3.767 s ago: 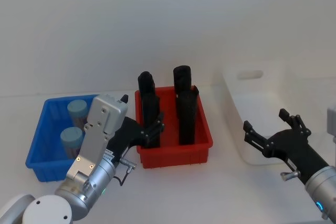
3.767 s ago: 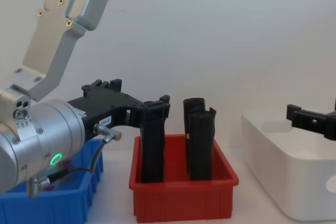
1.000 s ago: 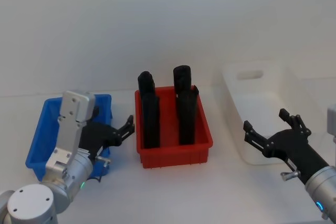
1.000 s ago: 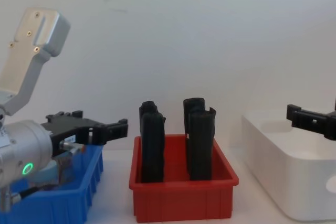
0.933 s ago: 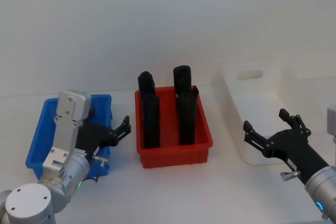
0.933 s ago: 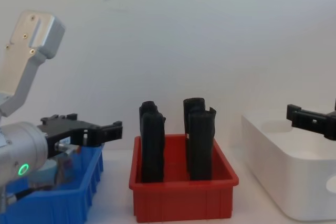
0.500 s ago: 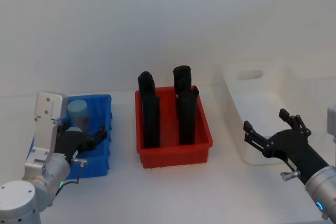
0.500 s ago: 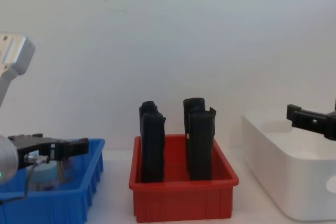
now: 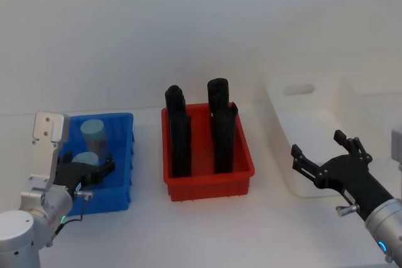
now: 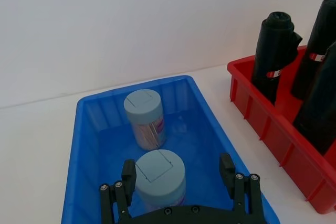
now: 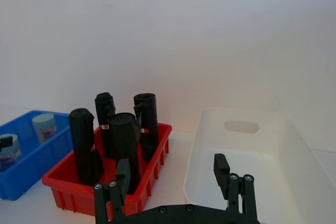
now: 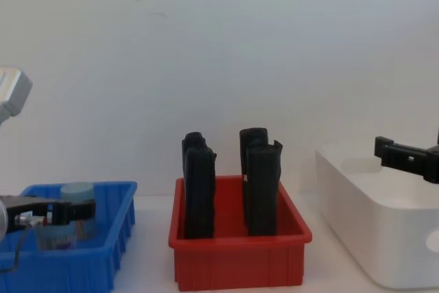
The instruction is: Pick the cotton swabs from the blue box and place them into the white box.
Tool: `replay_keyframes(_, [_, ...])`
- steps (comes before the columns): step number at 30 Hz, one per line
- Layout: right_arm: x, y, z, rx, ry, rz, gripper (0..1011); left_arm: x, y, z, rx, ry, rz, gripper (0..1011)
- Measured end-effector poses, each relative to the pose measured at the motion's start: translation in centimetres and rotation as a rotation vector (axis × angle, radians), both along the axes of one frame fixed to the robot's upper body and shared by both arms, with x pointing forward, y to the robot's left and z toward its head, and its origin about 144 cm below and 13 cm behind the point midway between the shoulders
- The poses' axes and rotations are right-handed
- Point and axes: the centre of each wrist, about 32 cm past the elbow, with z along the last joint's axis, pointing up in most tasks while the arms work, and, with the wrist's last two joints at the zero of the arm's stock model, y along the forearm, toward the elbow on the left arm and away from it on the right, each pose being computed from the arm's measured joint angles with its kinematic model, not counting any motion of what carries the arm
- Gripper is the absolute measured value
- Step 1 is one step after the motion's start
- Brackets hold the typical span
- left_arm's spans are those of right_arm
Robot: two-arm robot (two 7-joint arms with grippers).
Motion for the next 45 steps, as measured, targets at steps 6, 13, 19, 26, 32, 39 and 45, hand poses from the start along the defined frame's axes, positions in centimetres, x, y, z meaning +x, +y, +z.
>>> replay_keyframes(6, [0.0,0.0,0.0,0.0,0.0,0.0,1002,0.7,0.5,-0.2,0.006,0.024,0.005,1004])
replay_keyframes(13, [0.0,0.0,0.0,0.0,0.0,0.0,1001,1.5,0.9,-0.5,0.012,0.044,0.01,1004])
replay_keyframes(19, [0.0,0.0,0.0,0.0,0.0,0.0,1001,2.0,1.2,-0.6,0.016,0.057,0.016,1004])
replay_keyframes(26, [0.0,0.0,0.0,0.0,0.0,0.0,1001,2.4,1.5,-0.8,0.019,0.069,0.025,917])
replay_keyframes(32, [0.0,0.0,0.0,0.0,0.0,0.0,1001,2.6,1.6,-0.9,0.025,0.073,0.028,765])
replay_keyframes(39, [0.0,0.0,0.0,0.0,0.0,0.0,1001,2.6,1.7,-0.9,0.033,0.073,0.024,671])
replay_keyframes(45, [0.0,0.0,0.0,0.0,0.0,0.0,1001,2.6,1.5,-0.5,0.04,0.061,0.011,670])
